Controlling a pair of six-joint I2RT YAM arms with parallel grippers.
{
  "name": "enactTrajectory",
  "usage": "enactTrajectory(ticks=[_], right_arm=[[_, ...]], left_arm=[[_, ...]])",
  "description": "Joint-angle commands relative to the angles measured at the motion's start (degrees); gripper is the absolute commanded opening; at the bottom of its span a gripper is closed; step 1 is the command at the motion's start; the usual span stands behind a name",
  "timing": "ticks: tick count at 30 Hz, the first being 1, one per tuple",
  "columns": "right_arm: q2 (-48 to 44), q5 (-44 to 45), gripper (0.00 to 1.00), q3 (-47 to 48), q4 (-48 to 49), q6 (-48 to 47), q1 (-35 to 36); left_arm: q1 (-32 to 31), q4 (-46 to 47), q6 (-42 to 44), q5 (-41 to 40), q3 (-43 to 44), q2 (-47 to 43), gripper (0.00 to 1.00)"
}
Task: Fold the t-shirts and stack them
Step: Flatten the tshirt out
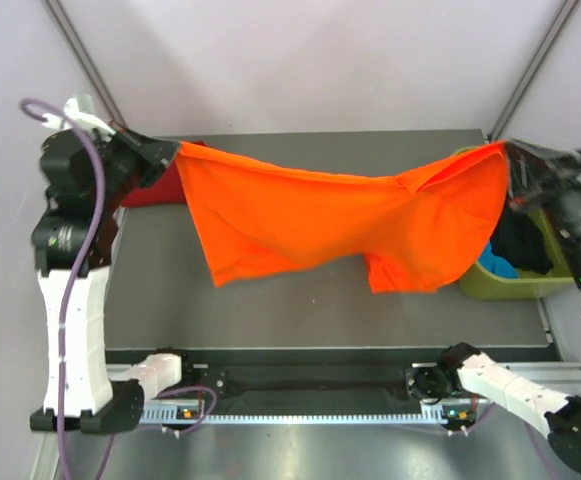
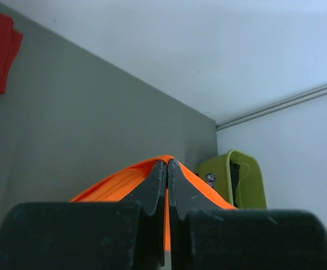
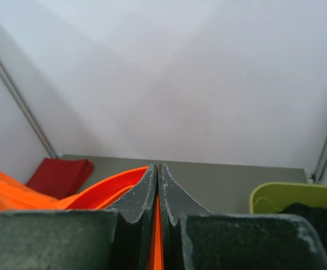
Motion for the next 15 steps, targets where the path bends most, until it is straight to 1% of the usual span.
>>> enactTrajectory(ticks=[1,2,3,4,5,6,7,8,9,10,11,12,13,14,15], right_arm=[[11.3,2.6,0.00,-1.8,7.1,-7.3,-0.5],[13.5,3.5,0.00,-1.6,9.4,-8.5,-0.7],[18.6,3.8,0.00,-1.2,11.3,-9.4,-1.0],[21.4,3.7,0.00,0.7,15.0,-11.3,-2.6],[27.3,3.8,0.00,1.6,17.0,-12.6,-3.6],[30.7,4.9,0.00,4.3,20.8,-14.5,-5.9],[34.3,5.0,0.00,6.7,21.5,-15.0,-7.5],[41.7,4.5,0.00,10.1,21.1,-15.0,-9.2],[45.0,4.1,0.00,14.2,20.2,-15.1,-12.0],[47.6,2.4,0.00,20.9,19.5,-13.7,-13.5],[50.9,1.1,0.00,23.6,19.3,-12.9,-14.8],[52.2,0.2,0.00,26.4,19.2,-12.7,-16.1],[53.1,-0.3,0.00,31.3,19.2,-13.8,-16.4],[53.3,-0.5,0.00,33.0,19.9,-14.5,-16.5],[52.8,-0.6,0.00,34.4,20.2,-14.8,-17.1]], left_arm=[[0.1,7.7,-0.7,1.1,-2.7,9.1,0.00],[0.1,9.3,-0.2,0.7,-1.8,11.1,0.00],[0.1,11.0,0.2,0.3,-1.3,13.0,0.00],[0.1,14.6,0.3,-0.1,-0.7,17.3,0.00],[0.1,16.0,0.7,-1.2,1.3,19.7,0.00],[0.1,19.0,0.5,-1.4,2.6,24.7,0.00],[0.2,19.8,-0.1,-1.0,4.0,27.4,0.00],[0.3,20.3,-1.7,0.7,8.0,30.2,0.00],[0.6,20.8,-2.5,2.4,10.8,32.7,0.00],[0.8,20.3,-3.6,3.5,17.6,37.8,0.00],[0.9,19.4,-4.0,3.8,21.6,40.2,0.00],[1.1,18.2,-4.3,4.2,25.8,42.4,0.00],[1.2,17.2,-4.7,4.8,30.1,46.4,0.00],[1.3,15.1,-5.5,5.7,38.3,48.3,0.00],[1.6,14.5,-6.0,7.2,41.5,50.6,0.00]])
